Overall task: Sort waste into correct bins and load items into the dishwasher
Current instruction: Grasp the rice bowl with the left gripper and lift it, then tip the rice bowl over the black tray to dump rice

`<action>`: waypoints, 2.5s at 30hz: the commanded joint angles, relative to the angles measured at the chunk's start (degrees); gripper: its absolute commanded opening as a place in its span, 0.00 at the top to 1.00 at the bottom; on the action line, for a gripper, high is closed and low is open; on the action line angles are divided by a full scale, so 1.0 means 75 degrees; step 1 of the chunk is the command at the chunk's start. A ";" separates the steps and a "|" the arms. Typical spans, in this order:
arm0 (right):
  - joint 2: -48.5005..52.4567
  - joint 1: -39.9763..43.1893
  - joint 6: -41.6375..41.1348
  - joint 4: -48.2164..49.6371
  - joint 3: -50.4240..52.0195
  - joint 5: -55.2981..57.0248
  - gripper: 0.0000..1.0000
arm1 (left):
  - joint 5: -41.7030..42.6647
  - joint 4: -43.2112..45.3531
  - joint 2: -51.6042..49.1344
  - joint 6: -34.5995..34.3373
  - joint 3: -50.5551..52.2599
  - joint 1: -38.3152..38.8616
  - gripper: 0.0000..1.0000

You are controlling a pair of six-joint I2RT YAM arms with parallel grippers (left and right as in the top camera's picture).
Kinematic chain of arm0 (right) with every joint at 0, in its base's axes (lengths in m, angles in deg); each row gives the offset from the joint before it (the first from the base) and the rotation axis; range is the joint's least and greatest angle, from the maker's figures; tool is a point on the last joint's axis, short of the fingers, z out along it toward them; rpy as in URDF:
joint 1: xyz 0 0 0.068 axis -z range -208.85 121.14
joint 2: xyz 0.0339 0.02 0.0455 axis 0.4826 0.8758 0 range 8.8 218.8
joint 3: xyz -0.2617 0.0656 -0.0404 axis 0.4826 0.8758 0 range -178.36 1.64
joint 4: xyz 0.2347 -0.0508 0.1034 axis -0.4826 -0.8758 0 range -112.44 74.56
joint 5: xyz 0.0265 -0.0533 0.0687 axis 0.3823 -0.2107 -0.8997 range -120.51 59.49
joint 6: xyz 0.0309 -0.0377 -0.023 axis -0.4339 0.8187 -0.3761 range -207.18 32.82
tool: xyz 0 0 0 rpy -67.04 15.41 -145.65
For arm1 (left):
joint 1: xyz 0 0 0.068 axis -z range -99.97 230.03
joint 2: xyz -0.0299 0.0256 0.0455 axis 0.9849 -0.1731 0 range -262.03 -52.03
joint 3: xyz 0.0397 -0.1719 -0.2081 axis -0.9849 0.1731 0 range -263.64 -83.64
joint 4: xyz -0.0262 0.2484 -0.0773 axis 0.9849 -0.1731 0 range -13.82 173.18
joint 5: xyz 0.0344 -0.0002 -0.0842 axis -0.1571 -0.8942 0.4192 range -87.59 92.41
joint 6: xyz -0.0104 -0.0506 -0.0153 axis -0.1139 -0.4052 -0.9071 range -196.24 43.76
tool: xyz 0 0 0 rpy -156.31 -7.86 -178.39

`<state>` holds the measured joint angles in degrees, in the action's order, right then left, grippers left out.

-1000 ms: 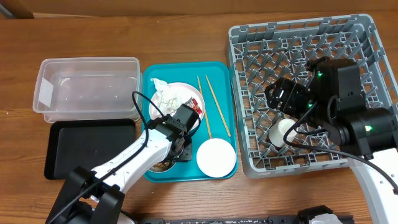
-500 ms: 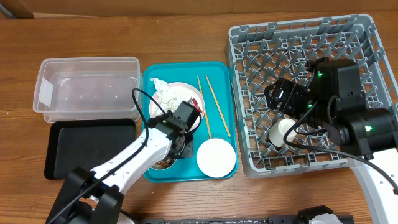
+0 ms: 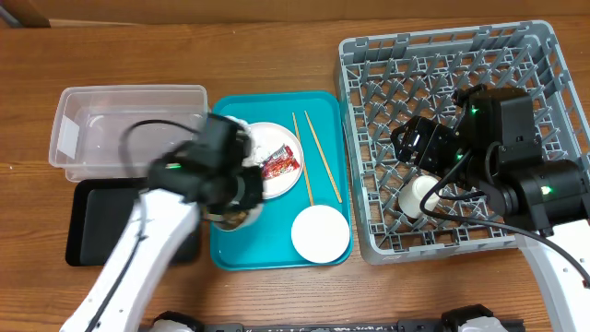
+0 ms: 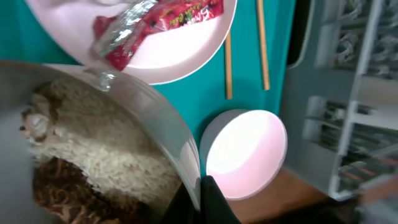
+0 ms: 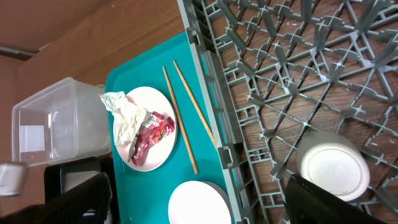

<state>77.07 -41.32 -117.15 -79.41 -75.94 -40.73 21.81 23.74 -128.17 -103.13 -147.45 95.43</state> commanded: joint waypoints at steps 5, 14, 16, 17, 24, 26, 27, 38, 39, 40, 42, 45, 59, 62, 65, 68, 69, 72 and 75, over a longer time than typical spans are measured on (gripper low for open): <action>-0.0015 -0.0044 0.0023 0.0026 -0.0152 -0.0023 0.08 | 0.3858 -0.1262 -0.0376 0.3439 0.0105 -0.3465 0.96; -0.0015 -0.0041 0.0023 -0.0032 -0.0152 -0.0023 0.08 | 0.6860 -0.2177 -0.2352 0.7026 0.0393 -0.6580 0.96; -0.0015 -0.0041 0.0020 -0.0052 -0.0152 -0.0023 0.08 | 0.7326 -0.2372 -0.2987 0.7338 0.0393 -0.6916 0.96; -0.0015 -0.0041 0.0023 -0.0061 -0.0152 -0.0023 0.08 | 0.7484 -0.2521 -0.3182 0.7510 0.0393 -0.6988 0.96; -0.0015 -0.0041 0.0023 -0.0117 -0.0152 -0.0020 0.08 | 0.8014 -0.4025 -0.4100 0.8953 0.0391 -0.7280 0.96; -0.0015 -0.0041 0.0023 -0.0114 -0.0152 -0.0020 0.07 | 0.8014 -0.4301 -0.4130 0.9183 0.0391 -0.7364 0.96; -0.0015 -0.0041 0.0023 -0.0114 -0.0152 -0.0020 0.07 | 0.8014 -0.4418 -0.4130 0.9308 0.0388 -0.7437 0.96; -0.0015 -0.0041 0.0023 -0.0114 -0.0152 -0.0020 0.04 | 0.7396 -0.4916 -0.4039 0.9573 0.0399 -0.8469 0.96; -0.0015 -0.0041 0.0020 -0.0111 -0.0152 -0.0020 0.04 | 0.7493 -0.4704 -0.4039 0.9795 0.0385 -0.8492 0.96; -0.0015 -0.0041 0.0023 -0.0111 -0.0152 -0.0020 0.04 | 0.7487 -0.4424 -0.4062 0.9565 0.0382 -0.8515 0.96; -0.0015 -0.0041 0.0023 -0.0108 -0.0152 -0.0020 0.04 | 0.7440 -0.4817 -0.4092 0.9227 0.0382 -0.8515 0.96; -0.0015 -0.0041 0.0023 -0.0128 -0.0152 -0.0023 0.04 | 0.7804 -0.4873 -0.4057 1.0197 0.0356 -0.8495 0.96; -0.0015 -0.0041 0.0023 -0.0117 -0.0152 -0.0023 0.04 | 0.7172 -0.5004 -0.3410 1.0156 0.0245 -0.7679 0.96; -0.0015 -0.0041 0.0023 -0.0114 -0.0152 -0.0020 0.04 | 0.7469 -0.4998 -0.2629 1.0153 0.0157 -0.6592 0.96; -0.0015 -0.0041 0.0026 -0.0117 -0.0152 -0.0020 0.04 | 0.7708 -0.4870 -0.2022 0.9917 -0.0382 -0.5374 0.96; -0.0015 -0.0041 0.0023 -0.0114 -0.0152 -0.0020 0.04 | 0.7306 -0.4092 -0.1754 0.8311 -0.1142 -0.4086 0.96; -0.0015 -0.0041 0.0023 -0.0114 -0.0152 -0.0020 0.04 | 0.7009 -0.3666 -0.1705 0.7563 -0.1367 -0.3628 0.96; -0.0015 -0.0041 0.0026 -0.0122 -0.0152 -0.0020 0.04 | 0.4663 -0.2017 -0.1518 0.4194 -0.1845 -0.2002 0.96; -0.0015 -0.0041 0.0052 -0.0166 -0.0152 -0.0020 0.04 | 0.3013 -0.1282 -0.1431 0.2771 -0.2057 -0.0833 0.96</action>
<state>77.07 -41.32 -117.13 -80.65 -75.94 -40.77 63.21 10.41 -140.78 -59.62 -160.36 80.55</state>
